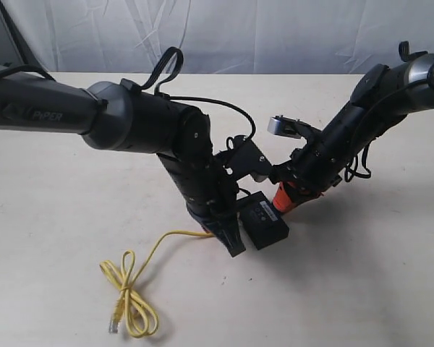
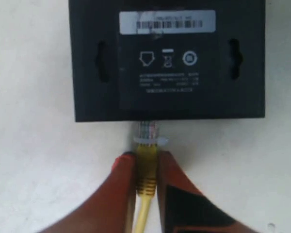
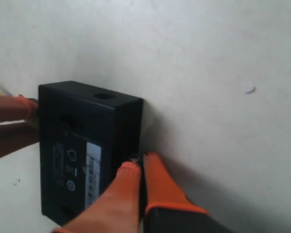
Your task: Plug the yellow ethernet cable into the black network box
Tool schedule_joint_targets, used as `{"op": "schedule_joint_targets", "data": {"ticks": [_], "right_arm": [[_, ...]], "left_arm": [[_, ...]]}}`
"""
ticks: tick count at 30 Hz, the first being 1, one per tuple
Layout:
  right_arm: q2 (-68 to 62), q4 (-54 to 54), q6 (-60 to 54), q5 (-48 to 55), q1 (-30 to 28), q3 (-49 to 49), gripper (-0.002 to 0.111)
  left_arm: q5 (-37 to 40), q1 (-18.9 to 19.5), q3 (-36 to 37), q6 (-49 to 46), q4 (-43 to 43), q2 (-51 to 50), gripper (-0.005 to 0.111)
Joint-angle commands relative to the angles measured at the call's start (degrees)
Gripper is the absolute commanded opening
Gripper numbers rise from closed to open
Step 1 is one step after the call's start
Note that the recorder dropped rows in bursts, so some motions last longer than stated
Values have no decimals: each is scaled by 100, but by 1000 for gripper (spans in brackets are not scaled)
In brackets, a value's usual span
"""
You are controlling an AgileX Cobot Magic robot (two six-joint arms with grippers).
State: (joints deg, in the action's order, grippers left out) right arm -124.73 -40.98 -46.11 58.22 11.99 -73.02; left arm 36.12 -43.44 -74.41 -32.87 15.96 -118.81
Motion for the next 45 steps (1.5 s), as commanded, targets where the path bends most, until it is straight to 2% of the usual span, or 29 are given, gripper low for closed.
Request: {"op": "schedule_joint_targets", "data": {"ticks": [1, 13, 26, 45], "right_arm": [[-76, 366, -10, -11, 9, 77, -1], [-76, 275, -10, 13, 9, 77, -1], [-76, 176, -10, 13, 9, 77, -1], [-76, 156, -10, 25, 9, 77, -1]], "left_arm": [[-24, -13, -42, 83, -187, 76, 0], [-334, -13, -42, 83, 129, 76, 0], [128, -13, -42, 95, 121, 76, 0], [68, -13, -57, 95, 91, 103, 0]]}}
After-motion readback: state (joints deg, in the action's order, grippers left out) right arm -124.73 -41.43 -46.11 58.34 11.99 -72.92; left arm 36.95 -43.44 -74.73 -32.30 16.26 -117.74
